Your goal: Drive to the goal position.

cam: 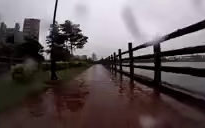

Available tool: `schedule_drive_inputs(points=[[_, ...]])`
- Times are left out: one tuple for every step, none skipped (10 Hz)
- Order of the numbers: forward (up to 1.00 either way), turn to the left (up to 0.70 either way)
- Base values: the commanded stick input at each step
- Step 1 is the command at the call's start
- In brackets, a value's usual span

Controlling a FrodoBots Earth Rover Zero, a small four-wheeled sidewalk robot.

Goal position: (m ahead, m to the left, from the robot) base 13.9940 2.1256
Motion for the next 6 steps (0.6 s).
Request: schedule_drive_inputs(points=[[1.0, 0.0], [1.0, 0.0], [1.0, 0.0], [1.0, 0.0], [1.0, 0.0], [1.0, 0.0]])
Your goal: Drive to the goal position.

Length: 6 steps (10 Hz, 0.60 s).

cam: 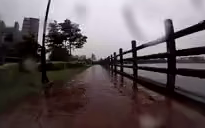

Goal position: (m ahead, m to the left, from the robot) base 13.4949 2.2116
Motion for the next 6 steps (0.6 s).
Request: schedule_drive_inputs(points=[[1.0, 0.0], [1.0, 0.0], [1.0, 0.0], [1.0, 0.0], [1.0, 0.0], [1.0, 0.0]])
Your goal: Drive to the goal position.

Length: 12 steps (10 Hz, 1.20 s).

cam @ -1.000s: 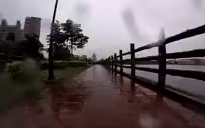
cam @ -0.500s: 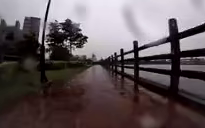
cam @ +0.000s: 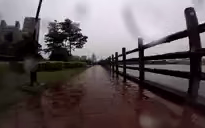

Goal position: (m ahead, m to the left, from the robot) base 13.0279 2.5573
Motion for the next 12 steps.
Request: schedule_drive_inputs(points=[[1.0, 0.0], [1.0, 0.0], [1.0, 0.06], [1.0, 0.22], [1.0, 0.24], [1.0, 0.17], [1.0, 0.06], [1.0, 0.0], [1.0, 0.0], [1.0, 0.0], [1.0, 0.0], [1.0, 0.0]])
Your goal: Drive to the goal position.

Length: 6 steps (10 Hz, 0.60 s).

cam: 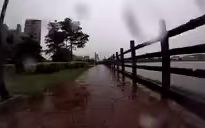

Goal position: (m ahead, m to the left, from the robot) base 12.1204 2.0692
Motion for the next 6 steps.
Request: schedule_drive_inputs(points=[[1.0, 0.0], [1.0, 0.0], [1.0, 0.0], [1.0, 0.0], [1.0, 0.0], [1.0, 0.0]])
